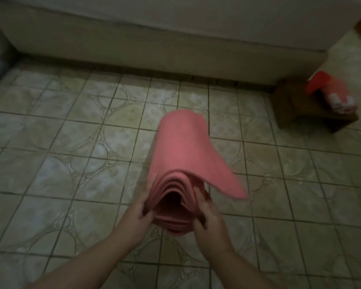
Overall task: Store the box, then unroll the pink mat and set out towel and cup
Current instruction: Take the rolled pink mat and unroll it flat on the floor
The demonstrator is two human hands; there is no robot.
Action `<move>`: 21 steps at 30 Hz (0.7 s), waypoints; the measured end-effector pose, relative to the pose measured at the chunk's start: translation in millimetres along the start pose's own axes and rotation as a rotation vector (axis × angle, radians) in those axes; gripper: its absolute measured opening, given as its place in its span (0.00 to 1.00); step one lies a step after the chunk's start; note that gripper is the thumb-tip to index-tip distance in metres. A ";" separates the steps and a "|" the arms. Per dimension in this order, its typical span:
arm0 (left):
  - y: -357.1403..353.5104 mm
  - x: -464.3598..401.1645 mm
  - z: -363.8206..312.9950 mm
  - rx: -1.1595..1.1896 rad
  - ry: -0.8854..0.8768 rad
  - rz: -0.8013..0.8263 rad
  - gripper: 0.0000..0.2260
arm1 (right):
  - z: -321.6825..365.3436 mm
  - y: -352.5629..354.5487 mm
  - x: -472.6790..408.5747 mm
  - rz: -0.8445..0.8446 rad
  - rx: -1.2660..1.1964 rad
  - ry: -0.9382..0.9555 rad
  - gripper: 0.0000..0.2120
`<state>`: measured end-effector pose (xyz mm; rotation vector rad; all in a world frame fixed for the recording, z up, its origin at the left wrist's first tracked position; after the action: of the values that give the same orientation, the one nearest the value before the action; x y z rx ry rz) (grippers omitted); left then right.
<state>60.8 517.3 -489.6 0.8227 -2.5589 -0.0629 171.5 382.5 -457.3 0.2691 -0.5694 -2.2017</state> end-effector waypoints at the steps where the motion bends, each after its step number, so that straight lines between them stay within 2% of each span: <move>1: -3.8 -2.6 25.4 -0.009 0.020 -0.003 0.45 | -20.2 -13.0 6.4 0.020 0.022 -0.018 0.43; 3: -9.6 -14.1 68.8 -0.056 0.037 -0.027 0.50 | -59.4 -36.8 11.1 0.070 0.074 -0.060 0.42; 7: -20.6 -57.5 122.9 -0.172 0.000 0.000 0.47 | -122.5 -72.5 1.9 0.181 0.197 -0.071 0.41; 9: -24.0 -77.6 144.1 -0.266 -0.042 0.024 0.49 | -148.6 -89.0 -0.4 0.211 0.275 -0.030 0.40; 13: -27.6 -102.0 173.5 -0.447 -0.222 0.021 0.53 | -206.2 -128.8 -1.9 0.257 0.270 -0.047 0.29; 15: -32.0 -106.7 195.1 -0.580 -0.256 0.037 0.52 | -234.5 -157.3 5.1 0.442 0.314 -0.063 0.35; 17: -32.4 -108.6 212.9 -0.672 -0.196 0.029 0.51 | -252.1 -163.4 9.5 0.577 0.353 -0.043 0.40; 18: -31.1 -108.7 215.2 -0.697 -0.188 0.021 0.51 | -253.1 -157.5 8.7 0.582 0.340 0.000 0.39; 21: -30.3 -106.5 209.3 -0.758 -0.175 0.034 0.55 | -254.9 -124.0 10.8 0.415 0.217 0.060 0.37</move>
<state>64.0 533.2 -725.8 0.4809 -2.3922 -1.0559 176.4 364.6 -740.4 0.3000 -0.7584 -1.7289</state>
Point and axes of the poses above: each hand's wrist, its own x-axis away from the middle knuckle, its own y-axis out of the back of the hand, z = x × y, the point moved 8 cm from there along -x, towards the middle knuckle, and after that the axes turned 12 degrees about y, right-handed, at the moved point
